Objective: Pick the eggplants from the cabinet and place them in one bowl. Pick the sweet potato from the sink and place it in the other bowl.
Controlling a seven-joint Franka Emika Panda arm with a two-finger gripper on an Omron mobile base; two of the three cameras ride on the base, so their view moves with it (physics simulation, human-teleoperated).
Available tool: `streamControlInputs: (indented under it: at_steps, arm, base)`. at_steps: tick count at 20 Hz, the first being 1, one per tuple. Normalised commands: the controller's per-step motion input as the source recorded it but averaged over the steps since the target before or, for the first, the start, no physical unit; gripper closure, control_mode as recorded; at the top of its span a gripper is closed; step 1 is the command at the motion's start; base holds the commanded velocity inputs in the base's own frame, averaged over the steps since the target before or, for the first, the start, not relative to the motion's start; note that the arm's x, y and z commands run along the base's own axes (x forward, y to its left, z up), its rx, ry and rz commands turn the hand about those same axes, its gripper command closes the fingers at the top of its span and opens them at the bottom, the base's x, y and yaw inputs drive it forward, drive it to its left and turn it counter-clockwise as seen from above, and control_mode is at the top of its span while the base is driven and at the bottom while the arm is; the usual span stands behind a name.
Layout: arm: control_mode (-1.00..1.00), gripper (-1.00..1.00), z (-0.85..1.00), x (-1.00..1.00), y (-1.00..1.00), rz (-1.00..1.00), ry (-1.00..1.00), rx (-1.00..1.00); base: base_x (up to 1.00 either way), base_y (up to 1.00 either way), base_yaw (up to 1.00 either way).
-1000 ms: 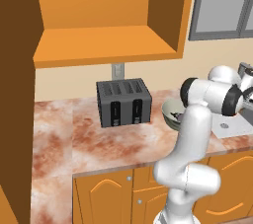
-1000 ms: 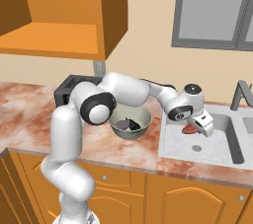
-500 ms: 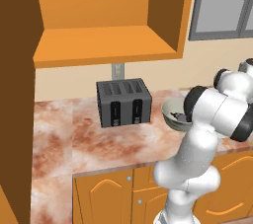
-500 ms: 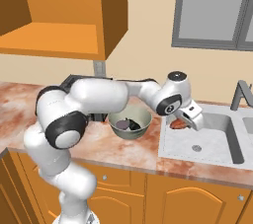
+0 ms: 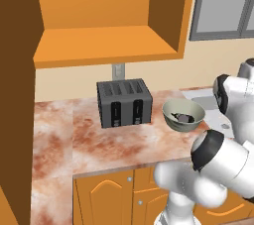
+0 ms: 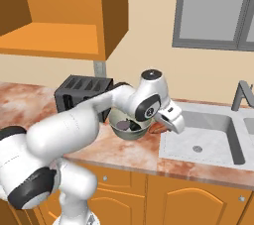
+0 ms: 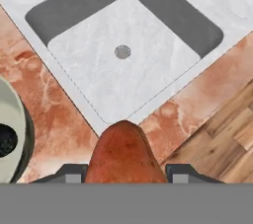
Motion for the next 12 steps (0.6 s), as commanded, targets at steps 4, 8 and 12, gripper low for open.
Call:
streamControlInputs:
  at_steps: [4,8,12]
  arm:
    - [-1.00,1.00,0.27,-0.65,0.77,0.08,0.04,0.00]
    - [-1.00,1.00,0.46,-0.57,0.65,0.10,0.12,0.00]
    - [-1.00,1.00,0.59,-0.51,0.51,0.12,0.14,0.00]
  base:
    - [0.00,0.00,0.00]
    - [0.00,0.00,0.00]
    - [0.00,0.00,0.00]
